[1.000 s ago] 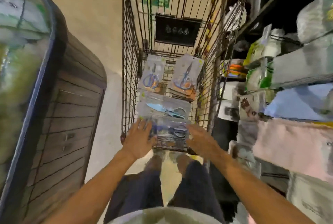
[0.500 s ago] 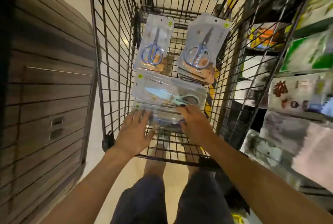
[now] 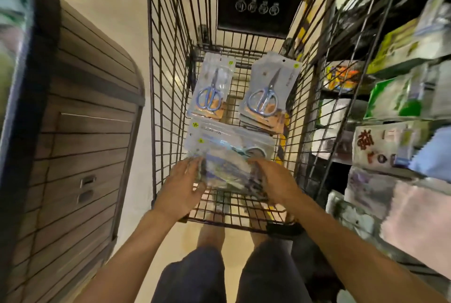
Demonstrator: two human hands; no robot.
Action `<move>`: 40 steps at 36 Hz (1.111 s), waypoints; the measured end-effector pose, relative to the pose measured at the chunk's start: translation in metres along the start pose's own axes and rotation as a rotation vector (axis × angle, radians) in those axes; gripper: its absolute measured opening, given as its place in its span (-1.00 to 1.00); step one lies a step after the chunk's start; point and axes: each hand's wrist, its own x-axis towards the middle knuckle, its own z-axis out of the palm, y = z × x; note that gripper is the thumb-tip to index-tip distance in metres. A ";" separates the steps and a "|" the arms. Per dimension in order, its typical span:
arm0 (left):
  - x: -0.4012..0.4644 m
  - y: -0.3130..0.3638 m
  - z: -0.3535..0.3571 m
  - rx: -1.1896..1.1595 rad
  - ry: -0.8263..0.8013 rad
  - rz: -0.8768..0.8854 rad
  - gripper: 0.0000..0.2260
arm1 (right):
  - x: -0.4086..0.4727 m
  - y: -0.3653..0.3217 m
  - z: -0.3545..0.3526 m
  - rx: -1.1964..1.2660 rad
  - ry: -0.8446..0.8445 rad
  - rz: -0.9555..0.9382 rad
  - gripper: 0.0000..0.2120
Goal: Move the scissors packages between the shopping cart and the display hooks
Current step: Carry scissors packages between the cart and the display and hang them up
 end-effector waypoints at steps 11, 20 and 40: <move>-0.005 0.062 -0.024 -0.979 0.025 -0.043 -0.29 | -0.041 -0.041 -0.031 0.925 0.142 0.053 -0.65; 0.005 0.052 -0.007 -1.049 0.184 0.043 -0.01 | -0.036 -0.046 0.008 1.081 0.153 0.059 -0.63; -0.021 0.026 -0.039 -0.693 0.433 0.088 -0.11 | 0.016 0.004 0.048 -0.103 0.145 -0.225 -0.34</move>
